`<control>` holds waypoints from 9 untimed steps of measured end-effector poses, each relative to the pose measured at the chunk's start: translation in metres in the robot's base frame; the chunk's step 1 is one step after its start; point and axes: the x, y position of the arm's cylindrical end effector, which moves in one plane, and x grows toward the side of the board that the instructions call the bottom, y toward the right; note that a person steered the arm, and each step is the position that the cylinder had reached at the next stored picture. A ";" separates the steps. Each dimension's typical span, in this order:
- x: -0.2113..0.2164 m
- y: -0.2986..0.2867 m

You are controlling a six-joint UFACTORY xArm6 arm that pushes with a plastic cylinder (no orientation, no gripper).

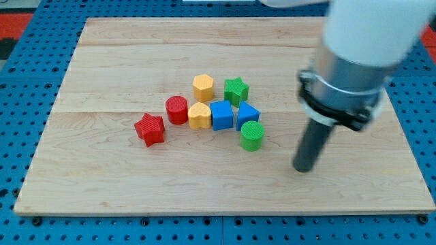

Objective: Push red star close to the red circle

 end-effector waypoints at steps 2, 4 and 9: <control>0.015 -0.089; -0.023 -0.226; -0.074 -0.195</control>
